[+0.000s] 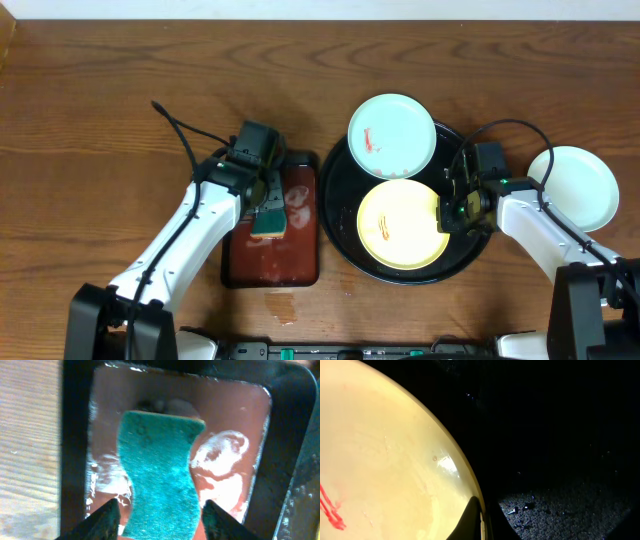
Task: Clean dirty plates on tray and stack at the side
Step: 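Grasp the green sponge again with the left gripper and lift it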
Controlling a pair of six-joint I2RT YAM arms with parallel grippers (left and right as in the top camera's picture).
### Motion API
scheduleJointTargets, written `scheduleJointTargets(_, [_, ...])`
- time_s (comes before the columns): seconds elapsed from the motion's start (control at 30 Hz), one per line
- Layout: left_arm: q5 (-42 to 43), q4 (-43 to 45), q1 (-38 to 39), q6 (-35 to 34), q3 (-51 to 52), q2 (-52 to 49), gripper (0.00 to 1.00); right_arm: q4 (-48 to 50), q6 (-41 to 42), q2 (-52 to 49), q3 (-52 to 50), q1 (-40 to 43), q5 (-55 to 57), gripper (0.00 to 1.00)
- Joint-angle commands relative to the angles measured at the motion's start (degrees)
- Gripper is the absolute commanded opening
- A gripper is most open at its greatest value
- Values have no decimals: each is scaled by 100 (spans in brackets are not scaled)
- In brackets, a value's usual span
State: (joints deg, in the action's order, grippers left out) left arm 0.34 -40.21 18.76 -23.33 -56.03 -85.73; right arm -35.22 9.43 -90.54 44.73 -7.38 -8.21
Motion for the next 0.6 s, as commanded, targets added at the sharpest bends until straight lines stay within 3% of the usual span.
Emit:
scheduleJointTargets(0.0, [313, 55, -2, 20, 221, -136, 50, -37, -4, -74, -17, -55, 151, 1])
scheduleJointTargets(0.13, [313, 485, -2, 20, 632, -393, 48, -37, -2, -74, -17, -55, 151, 1])
scheduleJointTargets(0.23, [313, 826, -2, 20, 852, -643, 38, -42, -4, -74, -17, -55, 151, 1])
scheduleJointTargets(0.3, [315, 1008, -2, 17, 914, -835, 23, -39, -2, -74, -17, -55, 151, 1])
scheduleJointTargets(0.33, [315, 1064, -2, 20, 914, -922, 11, -37, -2, -74, -17, -55, 149, 1])
scheduleJointTargets(0.37, [315, 1097, -2, 20, 914, -994, 8, -37, -2, -74, -17, -55, 149, 1])
scheduleJointTargets(0.57, [313, 839, -9, 129, 831, -962, 7, -37, -4, -74, -17, -55, 151, 1])
